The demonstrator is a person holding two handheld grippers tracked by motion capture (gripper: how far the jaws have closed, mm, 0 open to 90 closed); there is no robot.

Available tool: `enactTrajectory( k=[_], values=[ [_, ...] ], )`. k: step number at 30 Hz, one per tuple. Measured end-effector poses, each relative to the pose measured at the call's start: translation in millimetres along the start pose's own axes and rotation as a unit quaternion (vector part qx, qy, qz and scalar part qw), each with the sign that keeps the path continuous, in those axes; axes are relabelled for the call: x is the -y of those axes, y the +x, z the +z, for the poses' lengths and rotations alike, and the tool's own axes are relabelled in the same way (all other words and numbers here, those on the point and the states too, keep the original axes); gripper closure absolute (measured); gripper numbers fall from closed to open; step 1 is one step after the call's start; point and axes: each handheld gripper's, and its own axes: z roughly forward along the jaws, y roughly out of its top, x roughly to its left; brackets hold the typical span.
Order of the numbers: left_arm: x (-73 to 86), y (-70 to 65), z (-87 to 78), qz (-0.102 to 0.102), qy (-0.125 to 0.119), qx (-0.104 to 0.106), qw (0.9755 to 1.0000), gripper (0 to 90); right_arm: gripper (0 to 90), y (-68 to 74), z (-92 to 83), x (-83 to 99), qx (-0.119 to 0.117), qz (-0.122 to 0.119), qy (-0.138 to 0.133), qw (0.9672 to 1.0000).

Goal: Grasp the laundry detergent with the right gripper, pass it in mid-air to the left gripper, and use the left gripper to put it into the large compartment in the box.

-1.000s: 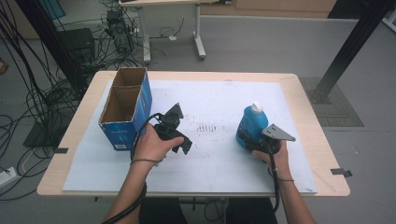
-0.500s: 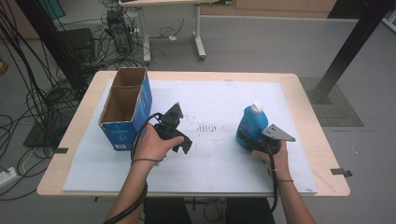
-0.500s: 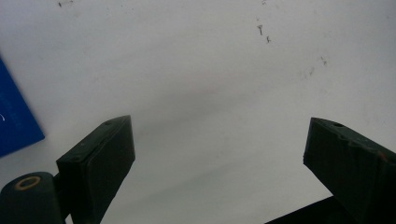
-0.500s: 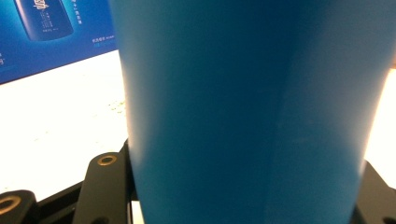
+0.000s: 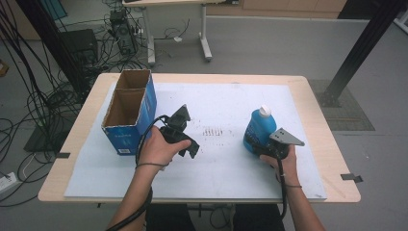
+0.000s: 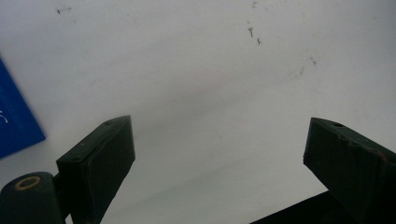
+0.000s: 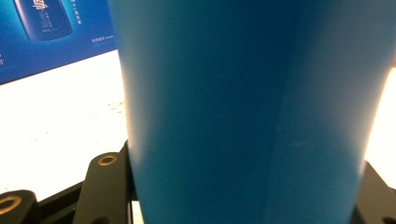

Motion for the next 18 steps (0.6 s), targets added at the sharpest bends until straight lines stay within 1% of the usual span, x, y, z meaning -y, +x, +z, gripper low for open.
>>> enactTrajectory(
  k=[2, 6, 9, 15, 16, 18],
  values=[
    [0.3, 0.4, -1.5, -0.002, -0.005, 0.001, 1.0000, 9.3, 41.6, 0.0, -0.1, -0.2, -0.001, -0.001, 0.000, 1.0000],
    [1.7, 1.0, -4.0, 0.004, -0.008, 0.004, 1.0000, 9.2, 41.7, 0.1, -0.8, -0.9, -0.005, -0.004, 0.003, 1.0000],
    [2.3, 0.6, -7.1, 0.011, -0.008, 0.003, 0.9999, 9.3, 41.7, 0.3, -2.7, -2.2, -0.017, 0.003, 0.000, 0.9999],
    [0.9, -0.9, -16.8, 0.026, -0.017, 0.004, 0.9995, 9.3, 41.7, -1.2, -5.5, -14.8, -0.031, 0.004, 0.001, 0.9995],
    [0.6, -1.2, -19.0, 0.032, -0.017, 0.004, 0.9993, 9.3, 41.7, -1.8, -6.2, -19.8, -0.038, 0.004, 0.000, 0.9993],
    [0.2, -2.0, -23.8, 0.039, -0.020, 0.005, 0.9990, 9.3, 41.7, -1.9, -6.5, -22.3, -0.041, 0.005, -0.001, 0.9991]
  ],
)
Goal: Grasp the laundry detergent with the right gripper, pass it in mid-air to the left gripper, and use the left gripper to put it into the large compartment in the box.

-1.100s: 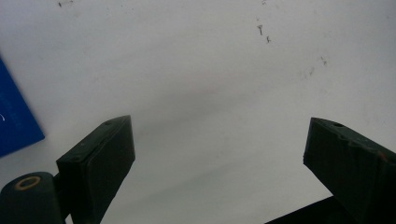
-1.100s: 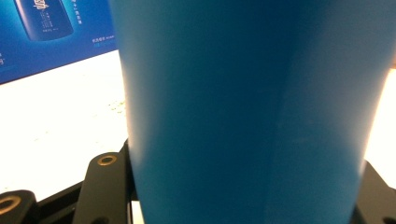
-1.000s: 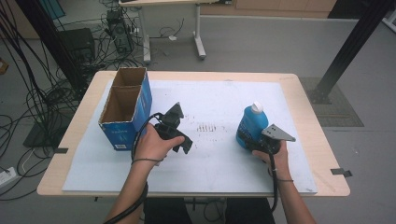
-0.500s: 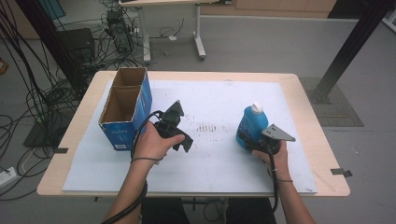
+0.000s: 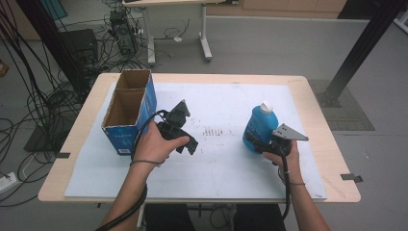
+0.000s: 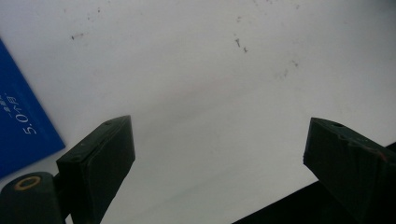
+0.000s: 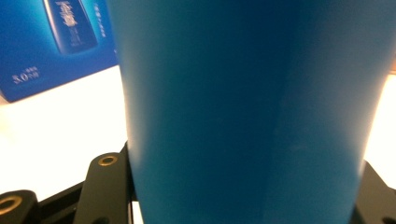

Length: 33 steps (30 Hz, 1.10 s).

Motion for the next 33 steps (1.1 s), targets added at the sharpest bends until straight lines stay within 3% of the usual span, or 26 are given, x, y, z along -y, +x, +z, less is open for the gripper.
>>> enactTrajectory(
  k=[5, 10, 14, 15, 19, 25, 28, 29, 33],
  values=[
    [-3.0, -1.4, -17.9, 0.021, -0.006, -0.006, 0.9997, 9.3, 41.8, -0.1, -1.3, -13.6, -0.020, -0.002, 0.013, 0.9997],
    [-5.5, -4.4, -40.6, 0.055, -0.014, -0.005, 0.9984, 9.3, 41.8, 1.1, -3.7, -28.0, -0.051, -0.003, 0.017, 0.9985],
    [-7.3, -8.0, -53.3, 0.083, -0.015, -0.004, 0.9964, 9.3, 41.8, 2.5, -5.2, -38.4, -0.079, -0.012, 0.011, 0.9967],
    [-7.5, -9.1, -56.0, 0.091, -0.014, -0.008, 0.9957, 9.3, 41.8, 3.4, -5.4, -43.7, -0.096, -0.016, 0.010, 0.9952],
    [-9.8, -11.9, -66.5, 0.114, -0.014, -0.002, 0.9933, 9.3, 41.7, 4.6, -5.2, -51.1, -0.115, -0.024, 0.012, 0.9930],
    [-13.0, -16.6, -84.4, 0.157, -0.014, 0.003, 0.9876, 9.3, 41.8, 5.0, -4.9, -61.3, -0.157, -0.032, 0.013, 0.9869],
    [-15.0, -20.3, -92.9, 0.185, -0.010, 0.007, 0.9826, 9.3, 41.8, 6.1, -5.1, -65.3, -0.183, -0.035, 0.012, 0.9825],
    [-15.8, -22.4, -96.5, 0.196, -0.008, 0.006, 0.9806, 9.3, 41.8, 6.1, -5.1, -65.3, -0.183, -0.035, 0.012, 0.9825],
    [-18.5, -28.4, -107.1, 0.225, -0.008, 0.010, 0.9744, 9.3, 41.8, 8.0, -5.3, -70.1, -0.216, -0.038, 0.018, 0.9756]
  ],
)
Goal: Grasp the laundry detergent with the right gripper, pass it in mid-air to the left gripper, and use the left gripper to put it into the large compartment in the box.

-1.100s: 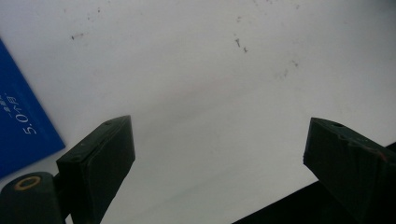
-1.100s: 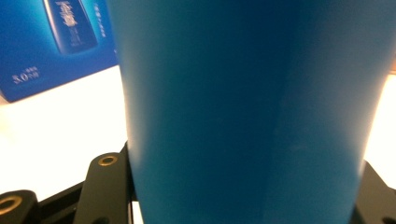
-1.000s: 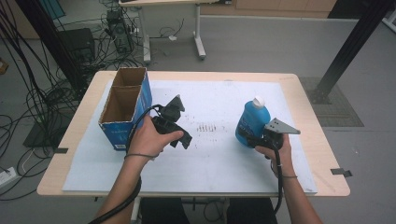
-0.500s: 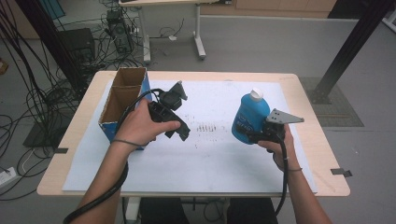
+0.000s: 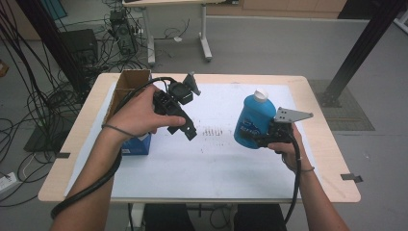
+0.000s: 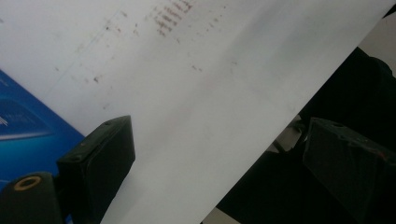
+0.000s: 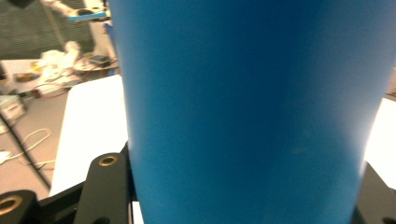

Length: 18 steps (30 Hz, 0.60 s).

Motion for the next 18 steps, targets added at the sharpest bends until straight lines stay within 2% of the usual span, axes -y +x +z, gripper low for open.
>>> enactTrajectory(
  k=[6, 7, 11, 15, 18],
  values=[
    [-6.8, -6.5, -13.7, 0.046, -0.006, 0.006, 0.9989, 9.3, 41.7, 1.7, 1.9, -5.1, -0.050, -0.002, 0.005, 0.9987],
    [-7.7, -7.2, -15.9, 0.051, -0.006, 0.010, 0.9986, 9.3, 41.7, 1.7, 1.9, -5.1, -0.050, -0.002, 0.005, 0.9987],
    [-11.5, -7.1, -24.2, 0.072, -0.014, 0.019, 0.9971, 9.4, 41.8, 3.7, 3.0, -7.8, -0.074, -0.004, 0.009, 0.9972],
    [-15.0, -10.7, -31.5, 0.101, -0.009, 0.012, 0.9948, 9.6, 41.8, 7.0, 4.9, -11.0, -0.093, -0.011, 0.018, 0.9954],
    [-17.4, -13.6, -35.0, 0.116, -0.009, 0.014, 0.9932, 9.5, 41.8, 9.7, 7.4, -12.8, -0.105, -0.017, 0.023, 0.9941]
  ],
)
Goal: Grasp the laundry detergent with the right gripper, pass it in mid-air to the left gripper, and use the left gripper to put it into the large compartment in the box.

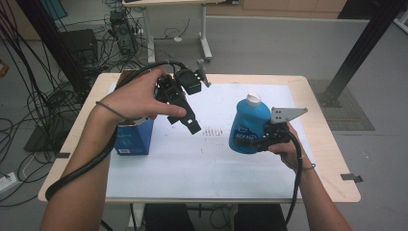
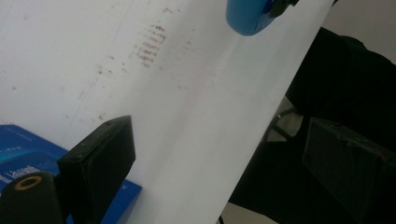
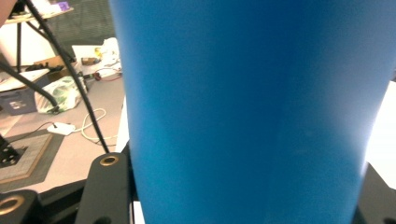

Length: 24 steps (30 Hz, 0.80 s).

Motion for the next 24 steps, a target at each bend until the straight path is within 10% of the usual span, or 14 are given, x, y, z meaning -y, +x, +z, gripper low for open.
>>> enactTrajectory(
  k=[24],
  values=[
    [-22.5, -22.3, -2.4, 0.065, 0.041, -0.003, 0.9971, 9.5, 41.8, 15.9, 31.2, -12.0, -0.072, -0.037, 0.038, 0.9960]
  ],
)
